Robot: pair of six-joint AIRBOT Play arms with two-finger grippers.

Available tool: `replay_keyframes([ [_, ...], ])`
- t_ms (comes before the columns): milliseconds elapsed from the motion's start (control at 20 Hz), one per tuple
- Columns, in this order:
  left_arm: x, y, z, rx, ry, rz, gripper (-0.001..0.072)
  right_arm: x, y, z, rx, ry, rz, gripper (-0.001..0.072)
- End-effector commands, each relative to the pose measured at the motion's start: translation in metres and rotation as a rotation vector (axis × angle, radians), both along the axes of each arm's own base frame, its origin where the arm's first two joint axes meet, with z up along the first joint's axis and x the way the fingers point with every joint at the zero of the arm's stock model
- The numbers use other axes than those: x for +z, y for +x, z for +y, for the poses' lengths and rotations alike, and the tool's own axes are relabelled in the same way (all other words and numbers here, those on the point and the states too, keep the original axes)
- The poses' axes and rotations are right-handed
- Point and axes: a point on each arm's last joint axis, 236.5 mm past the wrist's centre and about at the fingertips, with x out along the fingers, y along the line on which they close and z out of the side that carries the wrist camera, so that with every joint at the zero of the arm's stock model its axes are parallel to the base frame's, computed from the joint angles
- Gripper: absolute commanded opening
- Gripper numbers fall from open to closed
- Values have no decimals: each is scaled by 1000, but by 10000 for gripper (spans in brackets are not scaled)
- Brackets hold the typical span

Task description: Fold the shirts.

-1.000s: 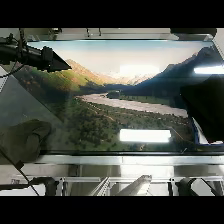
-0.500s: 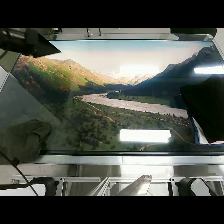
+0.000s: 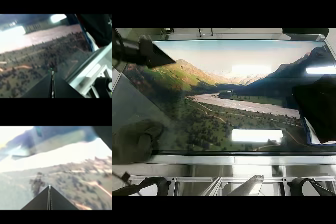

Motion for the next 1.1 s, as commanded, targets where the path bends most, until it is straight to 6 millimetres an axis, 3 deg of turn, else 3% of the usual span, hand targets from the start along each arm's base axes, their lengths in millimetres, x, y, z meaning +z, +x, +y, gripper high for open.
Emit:
replay_keyframes([
  [0,-44,-50,-17,-1,-10,95,11,-8,4,59,205,-29,-53,17],
  [150,-93,-95,-29,18,-17,181,12,-67,-17,107,338,-3,42,18],
  [300,-129,-119,-35,47,-15,229,13,-118,-30,130,359,15,104,17],
  [450,-144,-127,-35,51,-13,269,13,-120,-28,128,348,13,93,17],
  [1050,-142,-108,-32,114,-24,217,13,-119,-31,130,356,23,101,18],
])
